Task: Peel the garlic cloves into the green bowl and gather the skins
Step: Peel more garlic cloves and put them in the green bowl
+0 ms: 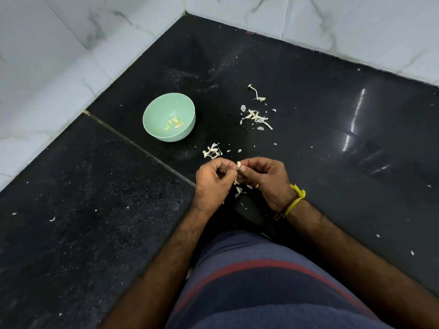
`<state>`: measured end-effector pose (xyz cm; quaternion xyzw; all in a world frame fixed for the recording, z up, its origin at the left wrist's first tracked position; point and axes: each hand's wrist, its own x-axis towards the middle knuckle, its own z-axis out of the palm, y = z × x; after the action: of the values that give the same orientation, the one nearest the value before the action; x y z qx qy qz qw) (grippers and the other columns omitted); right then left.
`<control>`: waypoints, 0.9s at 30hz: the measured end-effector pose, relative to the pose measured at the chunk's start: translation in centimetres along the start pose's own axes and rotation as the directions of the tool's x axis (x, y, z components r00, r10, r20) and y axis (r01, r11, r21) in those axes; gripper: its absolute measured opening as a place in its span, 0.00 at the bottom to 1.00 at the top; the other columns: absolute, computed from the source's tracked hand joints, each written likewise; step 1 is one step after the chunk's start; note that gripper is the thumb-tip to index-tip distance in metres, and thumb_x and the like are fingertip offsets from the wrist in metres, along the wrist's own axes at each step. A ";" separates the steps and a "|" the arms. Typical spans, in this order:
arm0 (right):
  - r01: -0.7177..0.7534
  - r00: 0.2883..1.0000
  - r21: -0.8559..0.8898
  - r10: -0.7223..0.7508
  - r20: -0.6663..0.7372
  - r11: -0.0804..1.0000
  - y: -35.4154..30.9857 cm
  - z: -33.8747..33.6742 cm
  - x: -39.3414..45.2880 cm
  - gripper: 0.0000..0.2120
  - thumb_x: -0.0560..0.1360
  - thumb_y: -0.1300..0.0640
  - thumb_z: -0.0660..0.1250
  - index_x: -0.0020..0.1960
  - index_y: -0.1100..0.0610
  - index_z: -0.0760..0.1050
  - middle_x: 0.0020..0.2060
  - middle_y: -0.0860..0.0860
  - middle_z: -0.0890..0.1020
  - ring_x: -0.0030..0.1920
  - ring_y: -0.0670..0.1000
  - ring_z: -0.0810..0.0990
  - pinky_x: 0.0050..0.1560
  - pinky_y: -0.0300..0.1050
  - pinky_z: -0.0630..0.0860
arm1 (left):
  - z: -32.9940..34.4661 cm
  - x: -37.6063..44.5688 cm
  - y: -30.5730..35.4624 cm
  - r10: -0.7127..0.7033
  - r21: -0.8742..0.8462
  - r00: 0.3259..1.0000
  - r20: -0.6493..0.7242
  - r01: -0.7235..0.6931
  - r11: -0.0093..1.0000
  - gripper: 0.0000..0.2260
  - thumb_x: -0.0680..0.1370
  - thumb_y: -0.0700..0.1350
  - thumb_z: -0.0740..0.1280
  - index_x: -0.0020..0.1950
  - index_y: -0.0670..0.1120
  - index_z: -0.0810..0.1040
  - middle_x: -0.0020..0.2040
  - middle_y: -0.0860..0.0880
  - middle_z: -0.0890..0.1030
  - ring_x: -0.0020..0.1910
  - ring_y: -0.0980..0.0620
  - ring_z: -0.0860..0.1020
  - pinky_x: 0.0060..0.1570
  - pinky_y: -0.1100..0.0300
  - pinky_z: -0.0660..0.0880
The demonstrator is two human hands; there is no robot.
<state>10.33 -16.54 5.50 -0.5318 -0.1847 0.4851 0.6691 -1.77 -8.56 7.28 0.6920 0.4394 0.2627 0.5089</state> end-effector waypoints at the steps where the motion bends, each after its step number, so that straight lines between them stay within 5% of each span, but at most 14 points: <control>1: 0.009 1.000 -0.013 -0.009 -0.005 1.000 0.0 0.0 0.0 0.03 0.74 0.68 0.71 0.46 0.63 0.82 0.37 0.58 0.85 0.38 0.52 0.83 0.42 0.43 0.82 | -0.1 0.0 0.0 -0.007 -0.006 1.000 0.008 0.007 1.000 0.03 0.76 0.40 0.72 0.43 0.44 0.84 0.35 0.53 0.83 0.35 0.58 0.80 0.40 0.58 0.79; 8: 0.047 0.999 -0.057 -0.045 0.029 0.997 -0.4 -0.1 -0.2 0.05 0.74 0.66 0.72 0.49 0.66 0.82 0.38 0.58 0.85 0.38 0.52 0.83 0.41 0.41 0.80 | -0.5 0.0 -0.5 0.025 -0.055 0.999 0.048 -0.022 0.998 0.13 0.71 0.57 0.75 0.43 0.47 0.84 0.39 0.45 0.84 0.41 0.38 0.83 0.46 0.41 0.82; 17: 0.094 0.995 -0.093 -0.092 0.023 0.991 -0.4 -0.5 -0.1 0.05 0.75 0.68 0.71 0.51 0.68 0.81 0.38 0.58 0.85 0.38 0.53 0.83 0.42 0.43 0.81 | -0.1 -0.3 -0.2 0.038 -0.163 0.997 0.067 -0.027 0.986 0.04 0.79 0.41 0.72 0.47 0.40 0.82 0.38 0.36 0.80 0.38 0.47 0.79 0.42 0.55 0.79; 21: 0.105 0.994 -0.105 -0.104 0.020 0.989 -0.3 -0.4 -0.1 0.05 0.75 0.67 0.71 0.51 0.66 0.82 0.40 0.60 0.85 0.40 0.55 0.83 0.44 0.45 0.81 | 0.6 -0.8 0.2 -0.053 -0.290 0.995 0.079 0.074 0.954 0.07 0.80 0.35 0.68 0.51 0.29 0.77 0.34 0.50 0.82 0.34 0.58 0.80 0.37 0.67 0.76; 24: 0.123 0.992 -0.140 -0.119 0.032 0.983 -0.2 -0.5 -0.2 0.06 0.75 0.65 0.71 0.52 0.65 0.82 0.43 0.62 0.85 0.43 0.57 0.84 0.48 0.49 0.82 | 0.9 -1.0 0.2 -0.094 -0.299 0.993 0.065 0.110 0.948 0.08 0.81 0.37 0.68 0.50 0.31 0.78 0.35 0.45 0.82 0.35 0.56 0.81 0.37 0.65 0.77; 27: 0.126 0.992 -0.136 -0.121 0.043 0.983 -0.4 -0.5 -0.3 0.07 0.73 0.65 0.74 0.51 0.64 0.82 0.44 0.61 0.85 0.45 0.58 0.85 0.49 0.51 0.82 | 1.0 -0.8 -0.2 -0.086 -0.276 0.995 0.050 0.096 0.956 0.09 0.81 0.43 0.69 0.50 0.36 0.79 0.41 0.32 0.81 0.39 0.45 0.79 0.42 0.52 0.78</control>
<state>10.69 -17.03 5.73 -0.5559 -0.2620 0.4377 0.6563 -1.39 -9.73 6.84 0.5975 0.4201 0.2852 0.6207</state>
